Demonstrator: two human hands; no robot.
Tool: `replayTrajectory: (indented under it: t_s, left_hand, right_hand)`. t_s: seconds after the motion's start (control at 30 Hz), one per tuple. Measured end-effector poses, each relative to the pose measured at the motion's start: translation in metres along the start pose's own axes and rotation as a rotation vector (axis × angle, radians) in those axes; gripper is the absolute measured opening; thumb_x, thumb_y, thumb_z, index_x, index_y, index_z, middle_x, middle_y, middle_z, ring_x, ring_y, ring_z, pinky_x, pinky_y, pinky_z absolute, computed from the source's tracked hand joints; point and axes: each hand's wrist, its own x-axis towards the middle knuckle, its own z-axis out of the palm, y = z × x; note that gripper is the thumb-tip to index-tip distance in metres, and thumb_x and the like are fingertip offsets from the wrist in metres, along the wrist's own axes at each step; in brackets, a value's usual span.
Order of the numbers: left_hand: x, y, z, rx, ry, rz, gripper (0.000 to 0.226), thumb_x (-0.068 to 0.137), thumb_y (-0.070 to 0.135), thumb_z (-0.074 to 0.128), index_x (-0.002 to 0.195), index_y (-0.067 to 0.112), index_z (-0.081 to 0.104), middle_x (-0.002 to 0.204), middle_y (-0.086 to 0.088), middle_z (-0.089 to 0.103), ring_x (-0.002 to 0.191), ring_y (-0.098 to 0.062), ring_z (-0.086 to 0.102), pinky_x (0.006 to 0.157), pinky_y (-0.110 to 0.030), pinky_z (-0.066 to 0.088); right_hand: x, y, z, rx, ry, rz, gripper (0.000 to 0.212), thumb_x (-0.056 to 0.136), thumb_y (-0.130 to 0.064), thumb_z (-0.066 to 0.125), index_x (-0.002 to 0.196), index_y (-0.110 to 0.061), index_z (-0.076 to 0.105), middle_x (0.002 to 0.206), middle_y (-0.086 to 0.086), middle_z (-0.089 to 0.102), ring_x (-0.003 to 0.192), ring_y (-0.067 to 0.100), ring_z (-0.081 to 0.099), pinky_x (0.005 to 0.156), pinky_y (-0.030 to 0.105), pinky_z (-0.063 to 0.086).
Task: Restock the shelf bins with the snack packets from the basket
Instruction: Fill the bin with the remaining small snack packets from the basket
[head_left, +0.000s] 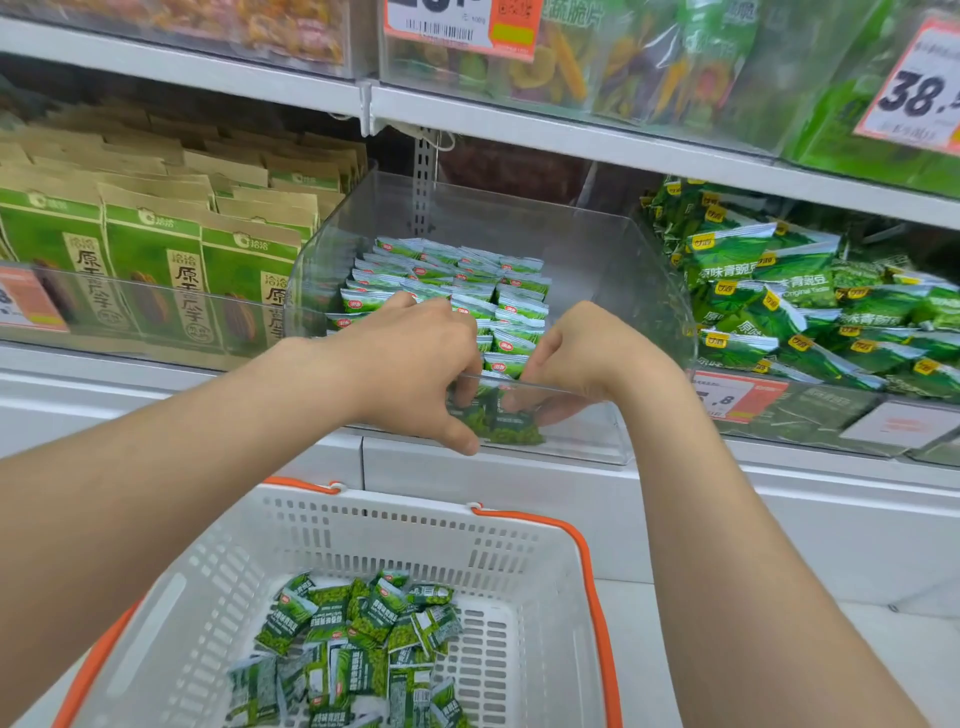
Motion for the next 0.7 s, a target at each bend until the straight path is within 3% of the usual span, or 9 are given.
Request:
replayTrajectory:
  t_s: [0.13, 0.17, 0.27, 0.33, 0.4, 0.47, 0.53, 0.6, 0.7]
  left_hand:
    - [-0.005, 0.001, 0.000, -0.106, 0.016, -0.050, 0.051, 0.070, 0.079, 0.075, 0.090, 0.034, 0.063, 0.110, 0.009, 0.051, 0.098, -0.016, 0.056, 0.085, -0.038, 0.043]
    - [-0.007, 0.001, 0.001, -0.117, 0.036, -0.060, 0.052, 0.070, 0.078, 0.075, 0.094, 0.034, 0.061, 0.111, 0.009, 0.049, 0.097, -0.016, 0.056, 0.086, -0.039, 0.045]
    - [-0.011, 0.001, 0.005, -0.101, 0.104, -0.081, 0.059, 0.072, 0.074, 0.076, 0.103, 0.032, 0.050, 0.109, 0.008, 0.042, 0.103, -0.020, 0.049, 0.087, -0.041, 0.043]
    - [-0.014, 0.003, 0.006, -0.083, 0.134, -0.087, 0.060, 0.073, 0.070, 0.077, 0.108, 0.032, 0.045, 0.111, 0.007, 0.041, 0.104, -0.022, 0.045, 0.090, -0.042, 0.042]
    - [-0.018, 0.007, 0.006, -0.057, 0.186, -0.084, 0.060, 0.075, 0.064, 0.076, 0.114, 0.032, 0.045, 0.114, 0.006, 0.041, 0.105, -0.023, 0.042, 0.091, -0.042, 0.040]
    - [-0.023, 0.013, 0.007, -0.048, 0.274, -0.072, 0.056, 0.076, 0.054, 0.077, 0.115, 0.028, 0.047, 0.114, 0.004, 0.043, 0.104, -0.024, 0.043, 0.089, -0.042, 0.040]
    - [-0.028, 0.021, 0.007, -0.055, 0.397, -0.042, 0.044, 0.077, 0.040, 0.077, 0.107, 0.024, 0.050, 0.106, 0.001, 0.044, 0.096, -0.026, 0.043, 0.083, -0.044, 0.043]
    - [-0.035, 0.029, 0.008, -0.067, 0.493, -0.026, 0.029, 0.078, 0.029, 0.074, 0.092, 0.023, 0.049, 0.094, 0.002, 0.044, 0.086, -0.027, 0.045, 0.074, -0.046, 0.046]
    - [-0.048, 0.042, 0.013, -0.105, 0.316, -0.162, 0.023, 0.088, 0.041, 0.062, 0.080, 0.026, 0.047, 0.079, 0.004, 0.056, 0.080, -0.031, 0.060, 0.062, -0.038, 0.048]
  right_hand:
    - [-0.006, 0.001, -0.007, 0.002, -0.058, -0.070, 0.007, 0.087, -0.016, 0.085, 0.089, -0.010, 0.082, 0.082, 0.005, 0.080, 0.074, 0.022, 0.079, 0.080, 0.034, 0.065]
    - [-0.007, 0.003, -0.008, -0.011, -0.044, -0.080, 0.006, 0.089, -0.018, 0.083, 0.087, -0.012, 0.083, 0.086, 0.006, 0.080, 0.073, 0.022, 0.079, 0.078, 0.035, 0.065]
    - [-0.001, 0.012, -0.010, 0.019, 0.236, -0.154, 0.009, 0.087, -0.023, 0.083, 0.083, -0.016, 0.081, 0.093, 0.010, 0.076, 0.067, 0.019, 0.078, 0.061, 0.027, 0.063]
    - [0.006, 0.016, -0.012, 0.018, 0.429, -0.222, 0.009, 0.086, -0.031, 0.081, 0.085, -0.023, 0.077, 0.093, 0.012, 0.076, 0.080, 0.016, 0.077, 0.065, 0.026, 0.060]
    - [0.010, 0.019, -0.011, -0.021, 0.334, -0.224, 0.015, 0.085, -0.040, 0.080, 0.089, -0.027, 0.077, 0.095, 0.010, 0.074, 0.094, 0.022, 0.075, 0.078, 0.035, 0.063]
    - [0.010, 0.021, -0.003, -0.078, 0.240, -0.247, 0.016, 0.095, -0.037, 0.070, 0.093, -0.023, 0.079, 0.090, 0.004, 0.074, 0.095, 0.026, 0.073, 0.080, 0.036, 0.062]
    - [0.007, 0.021, 0.007, -0.136, 0.460, -0.361, 0.021, 0.098, -0.025, 0.059, 0.093, -0.021, 0.078, 0.084, -0.002, 0.075, 0.099, 0.026, 0.068, 0.085, 0.035, 0.056]
    - [-0.006, 0.016, 0.023, -0.031, 0.780, -0.497, 0.024, 0.090, -0.014, 0.055, 0.090, -0.020, 0.078, 0.081, -0.006, 0.075, 0.084, 0.016, 0.068, 0.081, 0.032, 0.054]
    - [-0.032, 0.012, 0.053, 0.165, 0.960, -0.768, 0.022, 0.077, -0.007, 0.055, 0.072, -0.015, 0.074, 0.059, -0.005, 0.063, 0.054, 0.015, 0.057, 0.057, 0.030, 0.045]
